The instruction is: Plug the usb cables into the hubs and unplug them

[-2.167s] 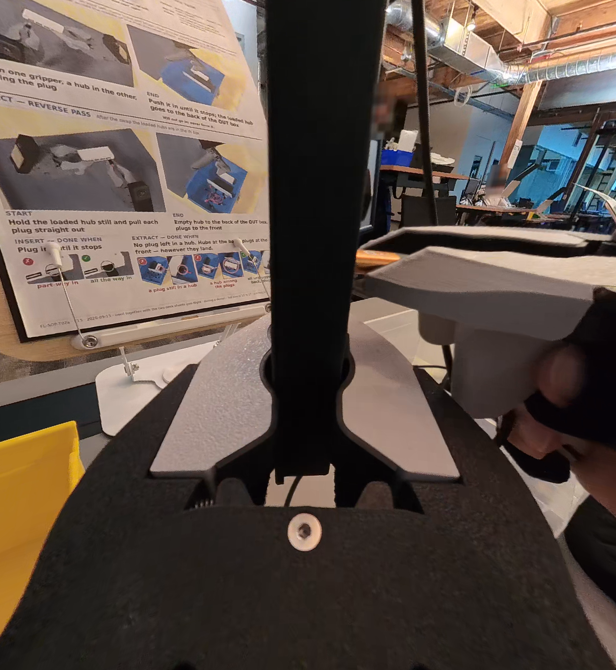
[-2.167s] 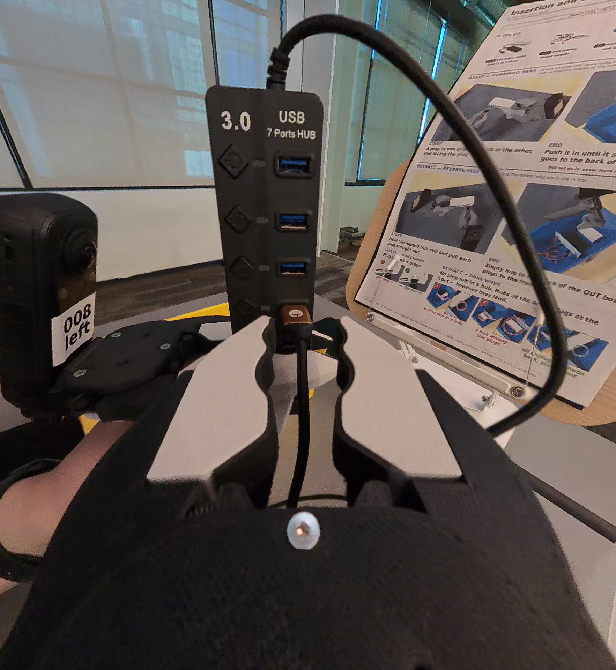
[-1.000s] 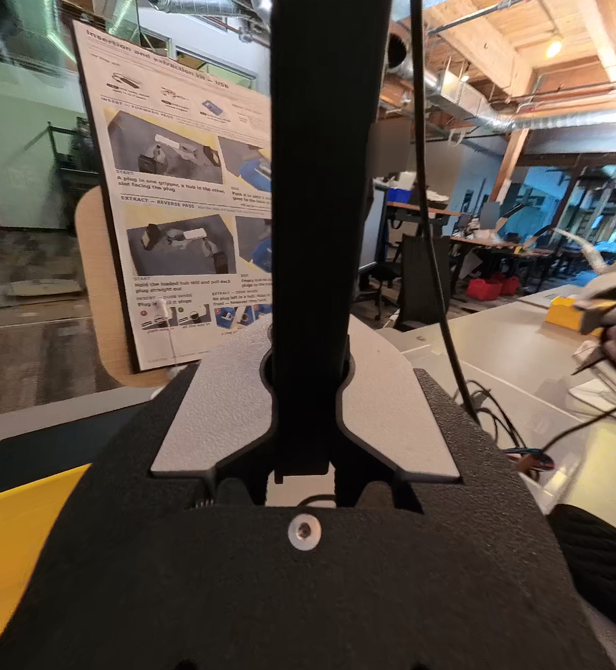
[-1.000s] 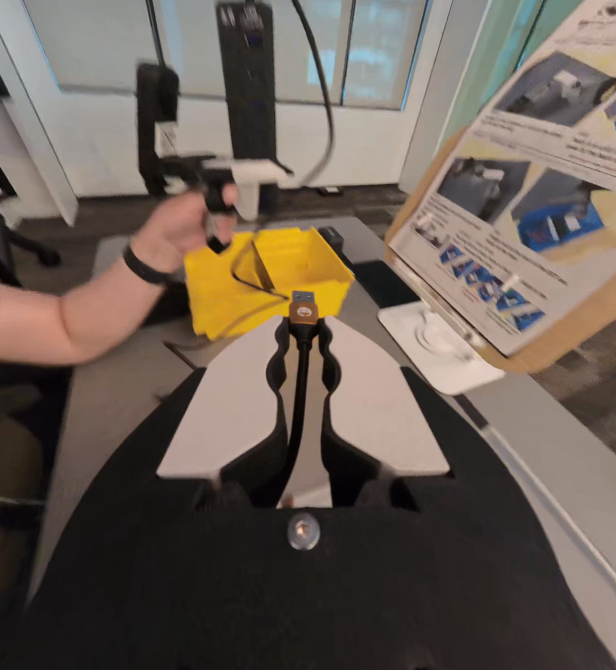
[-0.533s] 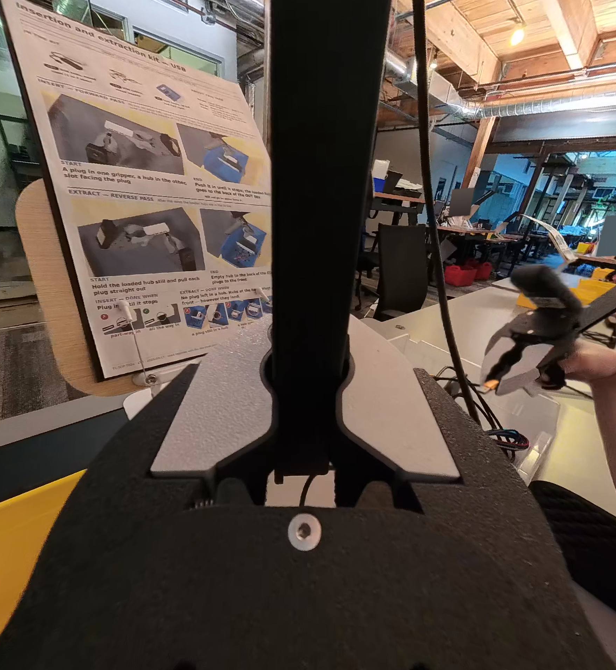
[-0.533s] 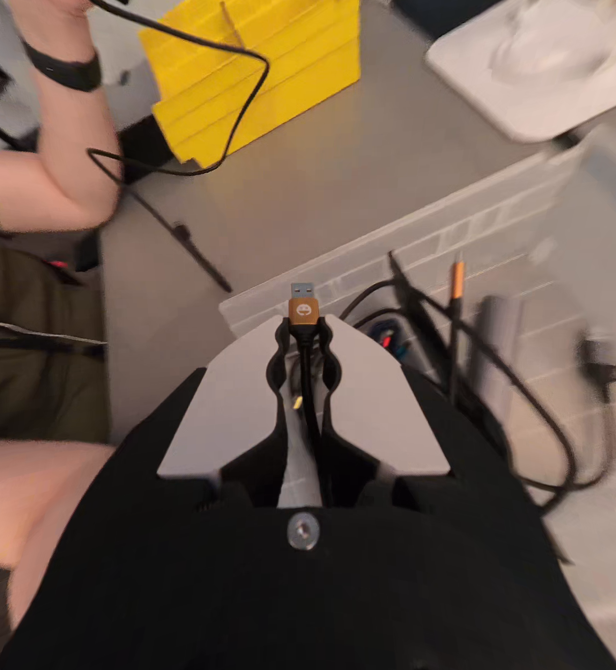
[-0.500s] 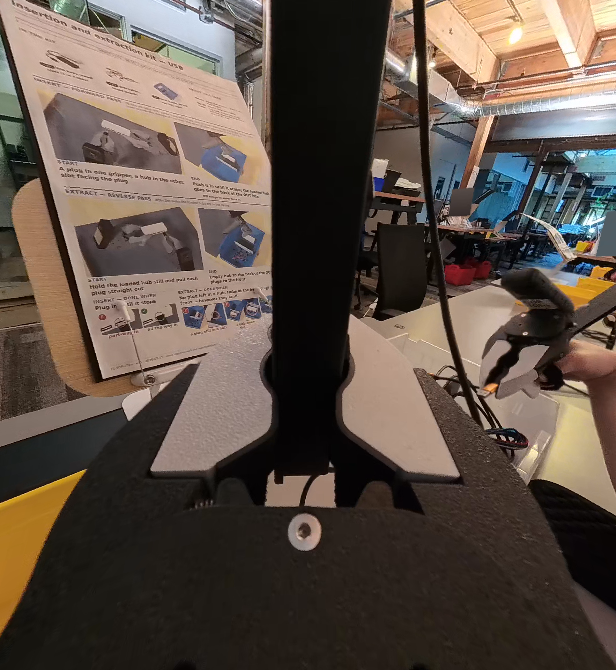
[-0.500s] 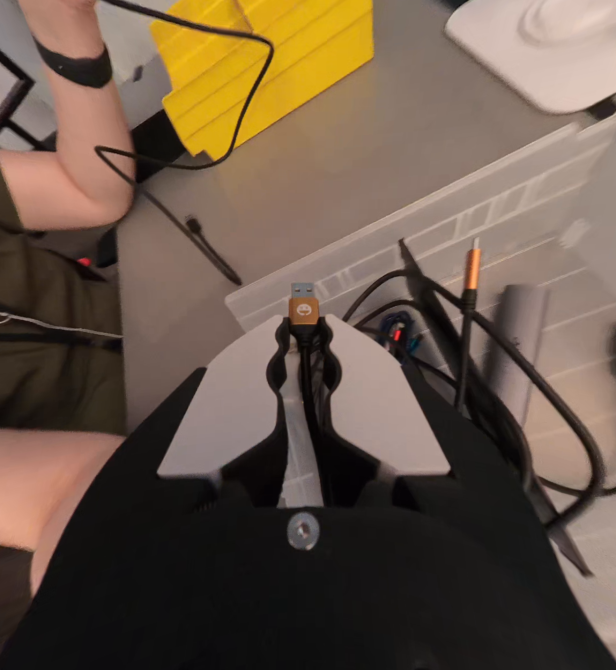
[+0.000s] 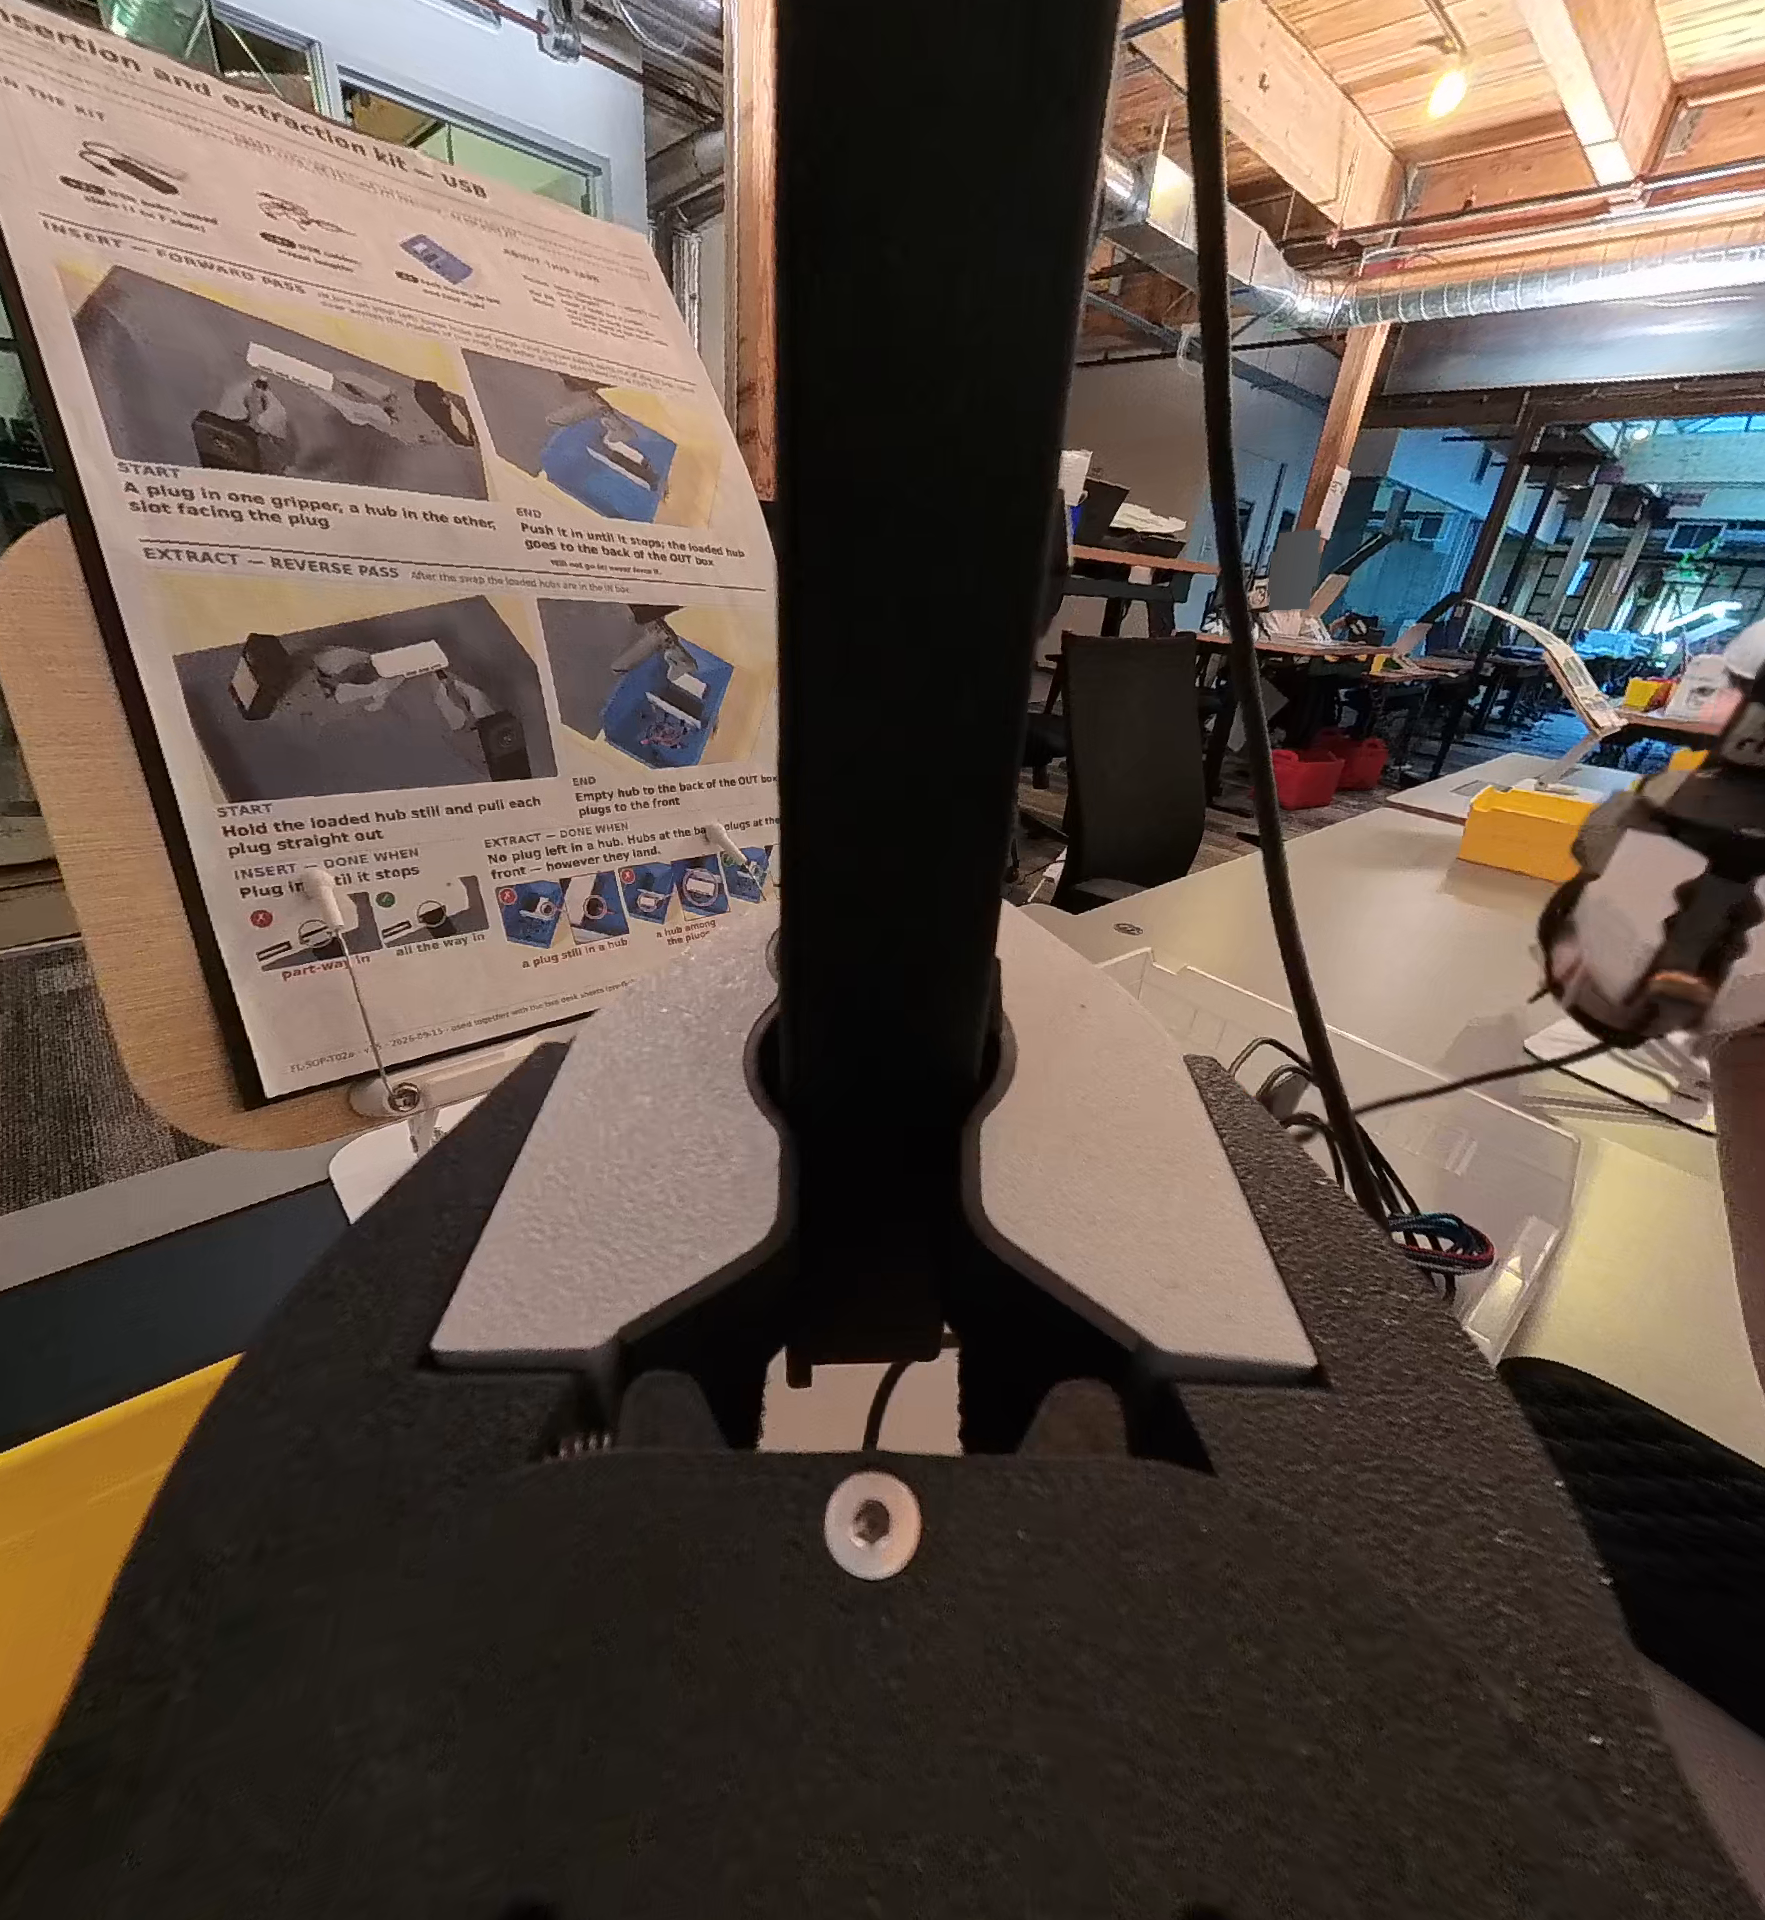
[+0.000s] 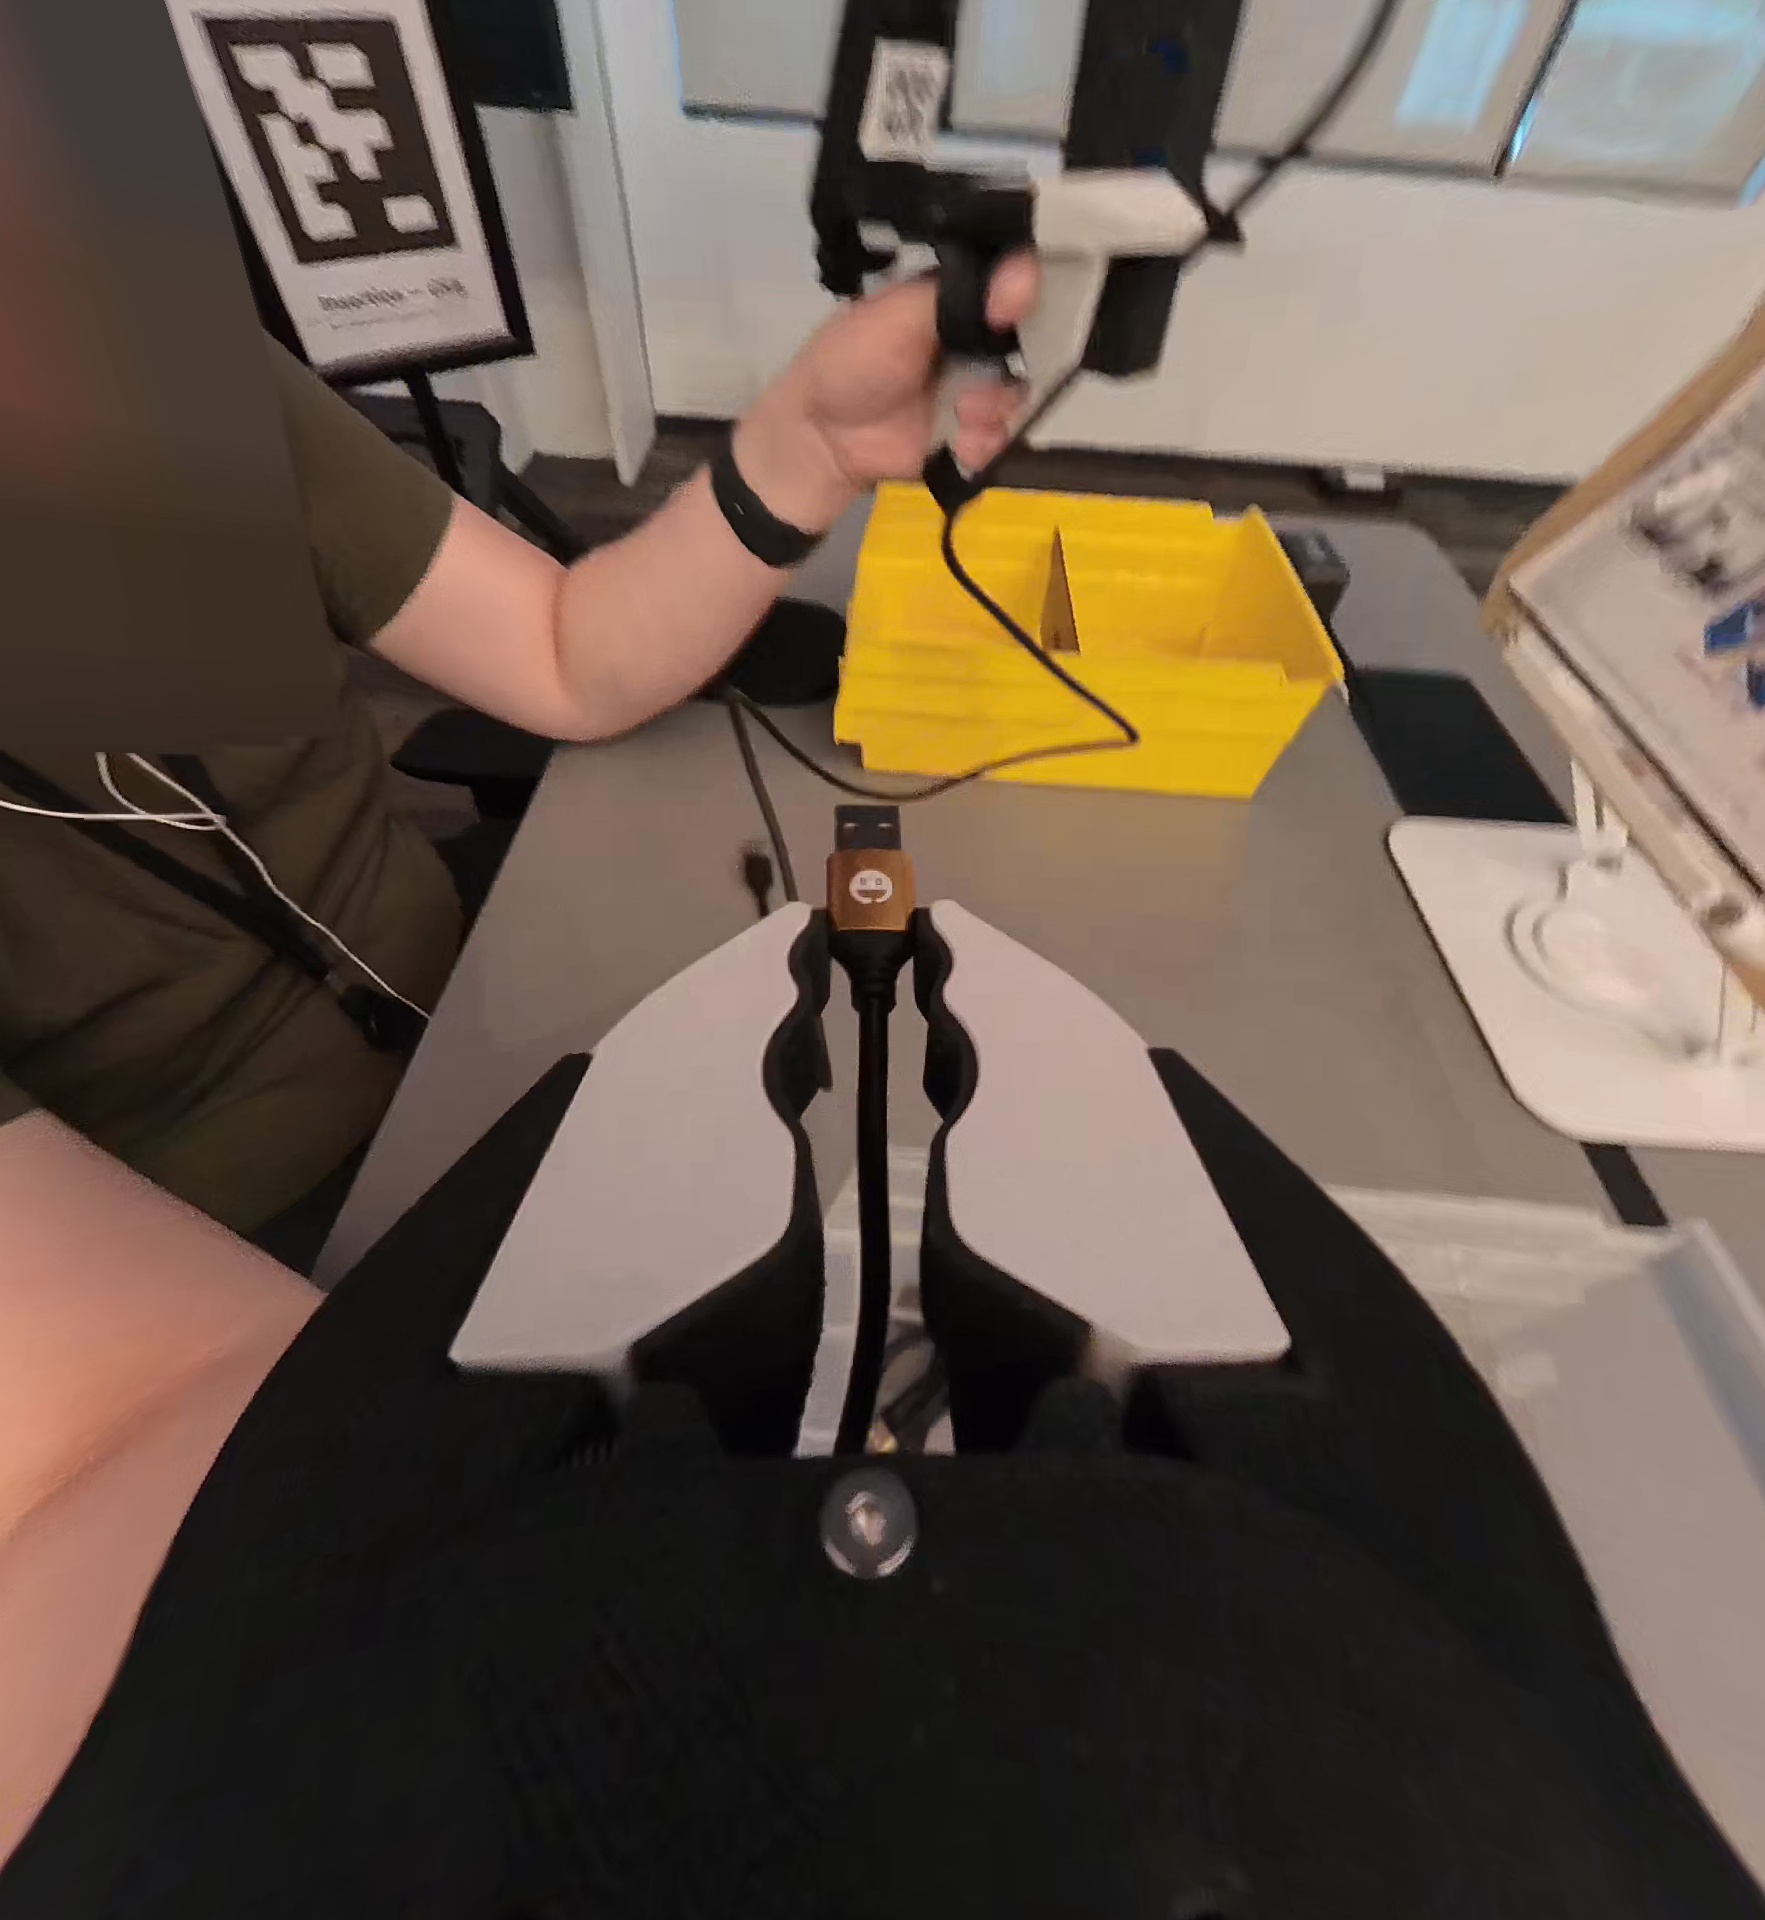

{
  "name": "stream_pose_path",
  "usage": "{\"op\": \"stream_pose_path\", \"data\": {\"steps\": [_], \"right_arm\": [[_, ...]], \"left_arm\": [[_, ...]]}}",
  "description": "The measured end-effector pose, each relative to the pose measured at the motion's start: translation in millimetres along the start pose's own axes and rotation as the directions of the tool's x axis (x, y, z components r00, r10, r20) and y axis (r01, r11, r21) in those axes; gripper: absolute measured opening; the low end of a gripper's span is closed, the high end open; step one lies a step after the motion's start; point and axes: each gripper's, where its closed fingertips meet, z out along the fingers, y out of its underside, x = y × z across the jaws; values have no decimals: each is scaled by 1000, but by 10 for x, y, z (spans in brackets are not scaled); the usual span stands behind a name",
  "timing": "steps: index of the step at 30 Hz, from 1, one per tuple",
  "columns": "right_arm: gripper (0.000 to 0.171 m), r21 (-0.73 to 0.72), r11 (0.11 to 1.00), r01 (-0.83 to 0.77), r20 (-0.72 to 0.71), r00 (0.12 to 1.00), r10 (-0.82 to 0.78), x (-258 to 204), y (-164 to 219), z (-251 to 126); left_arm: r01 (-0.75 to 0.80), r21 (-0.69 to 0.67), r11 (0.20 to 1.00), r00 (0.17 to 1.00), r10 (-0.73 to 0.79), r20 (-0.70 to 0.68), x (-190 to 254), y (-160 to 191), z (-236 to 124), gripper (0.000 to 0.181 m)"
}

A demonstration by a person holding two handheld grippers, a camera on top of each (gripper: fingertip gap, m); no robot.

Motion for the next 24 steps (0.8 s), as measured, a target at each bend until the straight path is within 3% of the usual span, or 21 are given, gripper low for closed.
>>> {"op": "stream_pose_path", "data": {"steps": [3,8,12,15,21,24], "right_arm": [[16,4,1000,11,-29,1000,-11,15,-23,-12],[16,-155,960,-231,-132,968,212,440,616,24],[16,-405,778,-480,-311,872,377,720,1449,18],[17,-487,690,-535,-367,843,395,818,1775,49],[42,-396,795,-459,-427,859,283,967,1435,-12],[47,-303,909,-285,-389,908,155,885,858,96]], "left_arm": [[0,-1,1000,1000,0,-2,4,1,0,29],[-2,-9,1000,1000,2,-9,21,18,13,29],[-5,-12,1000,1000,5,-19,44,27,28,29],[-9,-24,1000,1000,9,-27,60,54,48,29],[-22,-38,999,999,20,-44,101,70,62,29],[-39,-31,999,999,38,-29,73,39,39,29]]}}
